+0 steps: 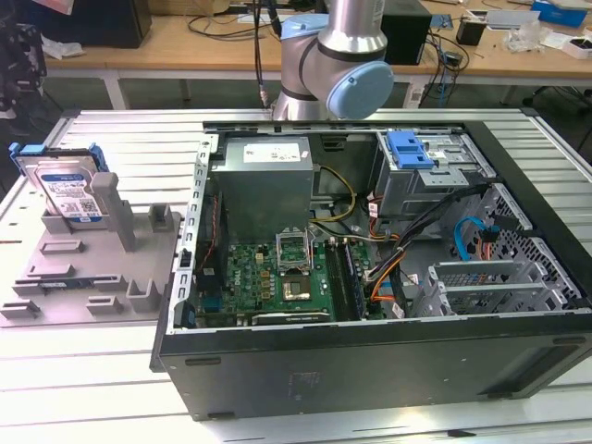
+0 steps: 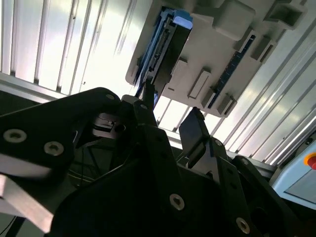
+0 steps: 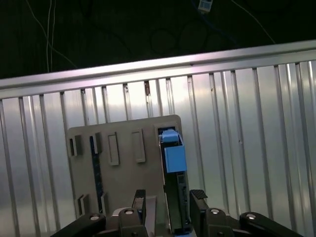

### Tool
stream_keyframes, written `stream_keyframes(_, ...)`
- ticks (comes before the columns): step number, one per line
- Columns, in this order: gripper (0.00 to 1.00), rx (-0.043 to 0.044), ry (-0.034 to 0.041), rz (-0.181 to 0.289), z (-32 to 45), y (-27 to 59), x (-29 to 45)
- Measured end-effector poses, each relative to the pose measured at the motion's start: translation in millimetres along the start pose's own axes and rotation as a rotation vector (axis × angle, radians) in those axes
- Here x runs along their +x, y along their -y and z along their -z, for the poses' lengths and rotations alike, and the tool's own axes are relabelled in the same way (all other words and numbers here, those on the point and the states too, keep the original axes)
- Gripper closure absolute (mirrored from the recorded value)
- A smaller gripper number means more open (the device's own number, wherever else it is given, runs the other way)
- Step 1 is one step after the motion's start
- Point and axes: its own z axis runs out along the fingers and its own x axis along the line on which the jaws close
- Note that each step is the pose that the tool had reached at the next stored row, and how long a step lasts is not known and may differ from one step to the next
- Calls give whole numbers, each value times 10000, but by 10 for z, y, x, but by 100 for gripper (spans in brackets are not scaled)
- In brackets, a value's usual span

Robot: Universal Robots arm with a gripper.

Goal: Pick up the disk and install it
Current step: 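Pick up the disk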

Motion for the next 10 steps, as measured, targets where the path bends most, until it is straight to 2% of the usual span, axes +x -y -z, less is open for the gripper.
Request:
stream_keyframes(6,52,15,0,421,-9,-37,-42)
stream_keyframes(10,52,23,1,589,-53,-142,-33)
